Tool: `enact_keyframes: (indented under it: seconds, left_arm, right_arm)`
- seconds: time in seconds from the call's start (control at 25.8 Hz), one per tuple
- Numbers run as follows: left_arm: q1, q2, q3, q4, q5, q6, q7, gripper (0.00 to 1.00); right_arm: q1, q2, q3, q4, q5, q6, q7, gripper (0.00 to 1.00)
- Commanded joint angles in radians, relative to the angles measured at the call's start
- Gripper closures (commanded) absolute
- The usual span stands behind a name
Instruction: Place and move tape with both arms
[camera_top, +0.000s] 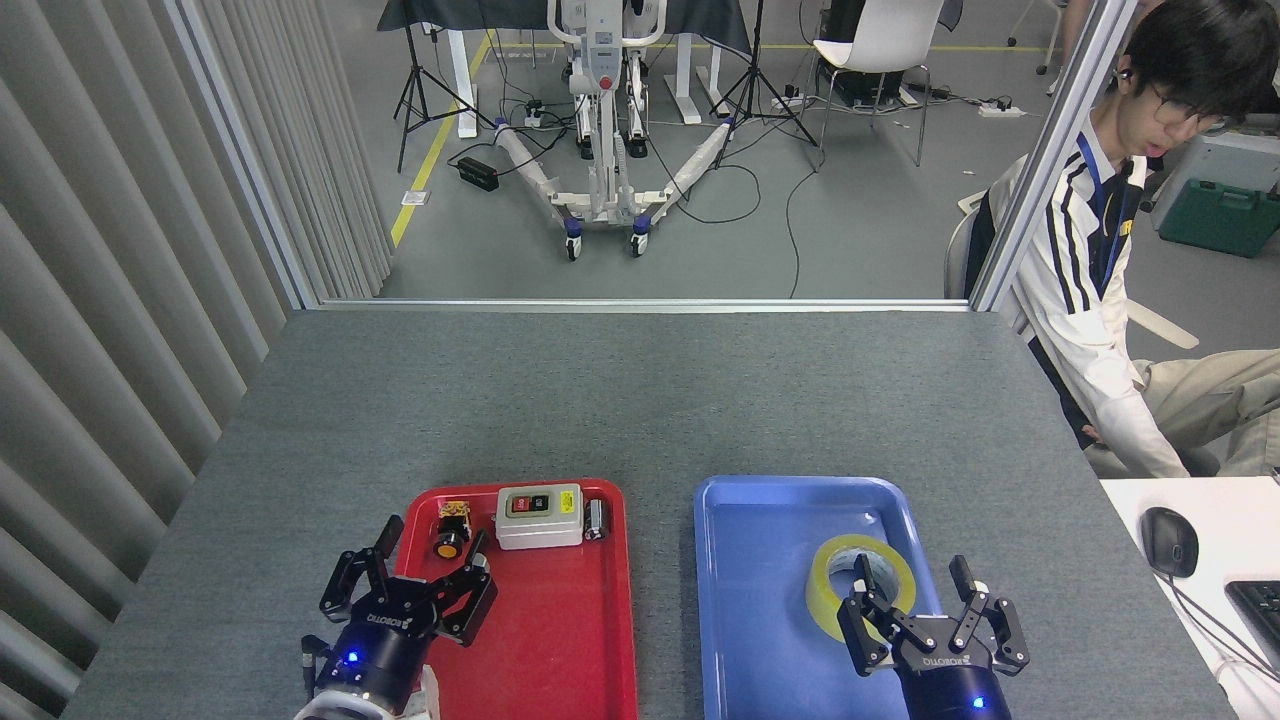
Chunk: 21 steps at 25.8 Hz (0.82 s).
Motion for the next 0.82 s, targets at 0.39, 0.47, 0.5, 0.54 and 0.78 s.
enact_keyframes:
  seconds: [0.39, 0.47, 0.5, 0.54, 0.78]
  left_arm:
    - [0.005, 0.05, 0.066, 0.038, 0.012, 0.069, -0.01, 0.01]
    - [0.005, 0.05, 0.085, 0.037, 0.012, 0.069, -0.01, 0.01]
    - [0.005, 0.05, 0.093, 0.037, 0.013, 0.068, -0.01, 0.01]
    - [0.005, 0.052, 0.096, 0.037, 0.013, 0.064, -0.01, 0.01]
    - [0.013, 0.052, 0.097, 0.026, 0.015, 0.052, -0.01, 0.0]
  right_arm:
    - [-0.006, -0.02, 0.016, 0.006, -0.006, 0.019, 0.001, 0.01]
    - [-0.008, -0.02, 0.029, 0.008, -0.003, 0.021, -0.005, 0.01]
    - [-0.009, -0.02, 0.031, 0.006, -0.003, 0.021, -0.01, 0.0]
    - [-0.009, -0.021, 0.031, 0.006, -0.003, 0.019, -0.01, 0.01]
    - [-0.009, -0.018, 0.032, 0.009, -0.004, 0.014, -0.002, 0.01]
